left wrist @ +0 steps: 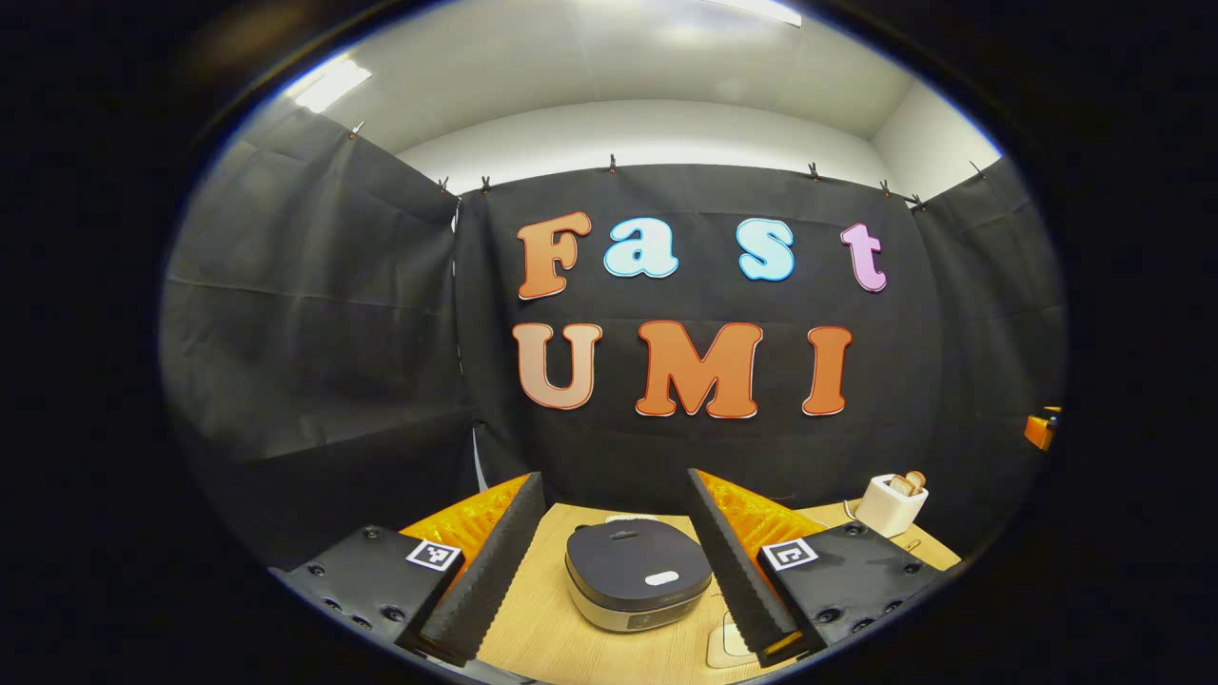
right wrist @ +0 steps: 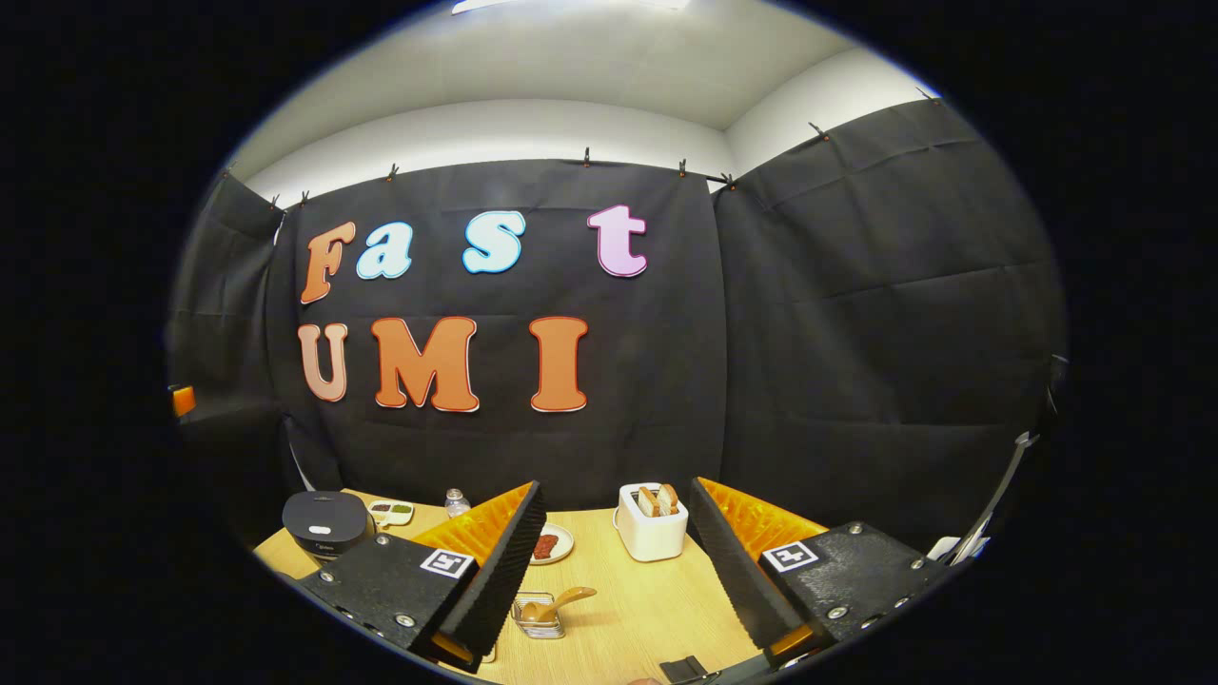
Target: Close the left gripper, press the button to open the rice cooker; take a wooden spoon from the chopstick holder with the right hand, scoop a spoonful of rice and pour it into the rice cooker, then put the wooden spoon back into the chopstick holder.
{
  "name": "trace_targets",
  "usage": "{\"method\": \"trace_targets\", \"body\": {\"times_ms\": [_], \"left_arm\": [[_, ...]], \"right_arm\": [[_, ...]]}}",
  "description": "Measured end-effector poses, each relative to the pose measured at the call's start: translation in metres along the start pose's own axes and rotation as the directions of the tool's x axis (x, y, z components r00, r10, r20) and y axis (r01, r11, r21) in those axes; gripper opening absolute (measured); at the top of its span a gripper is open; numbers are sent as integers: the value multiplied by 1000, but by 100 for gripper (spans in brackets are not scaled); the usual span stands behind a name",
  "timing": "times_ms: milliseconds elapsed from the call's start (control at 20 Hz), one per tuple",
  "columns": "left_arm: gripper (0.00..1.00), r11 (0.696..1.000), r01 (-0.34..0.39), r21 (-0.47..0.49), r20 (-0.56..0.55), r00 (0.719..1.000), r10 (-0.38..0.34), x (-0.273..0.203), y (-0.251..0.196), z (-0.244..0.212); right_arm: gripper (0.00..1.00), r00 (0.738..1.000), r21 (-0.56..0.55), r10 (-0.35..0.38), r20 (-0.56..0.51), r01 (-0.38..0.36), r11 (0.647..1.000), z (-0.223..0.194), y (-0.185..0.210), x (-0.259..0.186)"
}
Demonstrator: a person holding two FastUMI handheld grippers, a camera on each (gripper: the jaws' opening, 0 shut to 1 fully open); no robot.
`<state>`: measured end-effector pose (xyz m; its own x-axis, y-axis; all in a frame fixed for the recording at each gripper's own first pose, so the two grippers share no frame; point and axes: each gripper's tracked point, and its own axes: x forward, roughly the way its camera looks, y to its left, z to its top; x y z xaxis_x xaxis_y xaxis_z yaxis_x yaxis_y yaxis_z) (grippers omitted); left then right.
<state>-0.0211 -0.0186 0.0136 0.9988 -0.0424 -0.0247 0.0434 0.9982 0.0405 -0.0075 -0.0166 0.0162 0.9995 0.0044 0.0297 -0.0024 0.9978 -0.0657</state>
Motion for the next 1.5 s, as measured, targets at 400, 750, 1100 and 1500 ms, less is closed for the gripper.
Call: {"method": "trace_targets", "body": {"times_ms": [400,750,1100,1500], "left_arm": [[36,999,38,9,-33,999,-37,0,-10,-5],[4,996,88,-10,-51,995,-88,9,-19,-10],[0,984,178,20,-110,978,-174,46,-44,-23],[4,964,266,9,-259,932,-255,120,-82,-99]], "right_arm": [[95,1000,-16,21,-5,-21,1000,-4,9,4],[95,999,-15,19,-27,-20,1000,-11,10,7],[95,999,-17,20,-40,-21,1000,-17,12,8],[95,997,-45,-5,-74,2,999,-36,4,14]]}}
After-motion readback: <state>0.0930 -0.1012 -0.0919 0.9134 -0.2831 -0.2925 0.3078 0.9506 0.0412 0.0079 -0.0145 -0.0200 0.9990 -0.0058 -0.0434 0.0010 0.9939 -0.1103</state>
